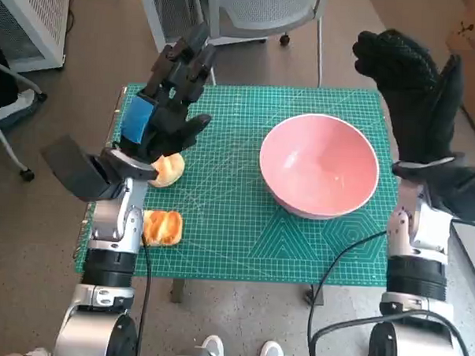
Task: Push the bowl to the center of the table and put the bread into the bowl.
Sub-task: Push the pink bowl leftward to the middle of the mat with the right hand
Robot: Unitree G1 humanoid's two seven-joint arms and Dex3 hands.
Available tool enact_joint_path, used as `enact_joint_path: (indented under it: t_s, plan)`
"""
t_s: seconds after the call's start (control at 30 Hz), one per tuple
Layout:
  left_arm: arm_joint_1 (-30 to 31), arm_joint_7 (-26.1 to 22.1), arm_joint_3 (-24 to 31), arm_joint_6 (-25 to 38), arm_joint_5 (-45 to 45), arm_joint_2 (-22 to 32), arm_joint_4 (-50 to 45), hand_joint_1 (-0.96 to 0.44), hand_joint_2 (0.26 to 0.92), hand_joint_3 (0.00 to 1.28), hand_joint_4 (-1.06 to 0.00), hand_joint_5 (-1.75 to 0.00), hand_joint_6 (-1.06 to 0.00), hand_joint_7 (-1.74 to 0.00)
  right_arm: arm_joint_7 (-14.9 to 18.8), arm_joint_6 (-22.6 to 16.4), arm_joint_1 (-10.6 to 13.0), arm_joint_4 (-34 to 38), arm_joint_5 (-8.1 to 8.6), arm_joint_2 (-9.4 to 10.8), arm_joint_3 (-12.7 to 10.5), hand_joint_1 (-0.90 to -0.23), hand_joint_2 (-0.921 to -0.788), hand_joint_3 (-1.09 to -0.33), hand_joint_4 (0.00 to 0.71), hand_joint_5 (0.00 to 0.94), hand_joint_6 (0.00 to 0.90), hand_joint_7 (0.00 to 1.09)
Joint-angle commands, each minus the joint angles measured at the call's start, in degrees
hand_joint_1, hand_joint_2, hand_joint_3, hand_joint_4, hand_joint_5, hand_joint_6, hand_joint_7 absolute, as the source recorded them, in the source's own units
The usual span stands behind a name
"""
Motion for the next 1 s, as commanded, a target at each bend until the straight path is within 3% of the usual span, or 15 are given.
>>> enact_joint_path:
  t_s: [0.03,0.57,0.83,1.0]
  plan:
    - [-0.8,-0.4,0.1,-1.2,-0.4,-0.1,0.4,-0.58,0.921,0.21,-0.01,0.0,0.0,-0.35,0.4,0.7,-0.2,1.2,-0.16,0.7,0.6,-0.636,-0.921,-0.629,0.301,0.002,0.447,0.01]
    - [-0.5,-0.5,0.0,-1.9,-0.1,-0.1,0.6,-0.6,0.921,0.22,-0.01,0.0,0.0,-0.35,0.7,0.7,0.0,1.5,-0.42,0.6,1.3,-0.636,-0.921,-0.627,0.317,0.008,0.447,0.01]
    - [0.1,-0.6,0.0,-1.6,-0.3,-0.1,-0.1,-0.59,0.921,0.22,-0.01,0.0,0.0,-0.35,2.1,-1.2,-0.6,6.1,-0.11,-3.3,-1.0,-0.649,-0.921,-0.628,0.304,0.002,0.439,0.01]
    - [0.4,-0.6,0.2,-1.2,-0.5,0.0,-0.6,-0.59,0.921,0.22,-0.01,0.0,0.0,-0.34,1.1,-4.7,-1.5,12.6,-1.14,-5.9,-2.9,-0.657,-0.921,-0.649,0.281,0.0,0.412,0.0]
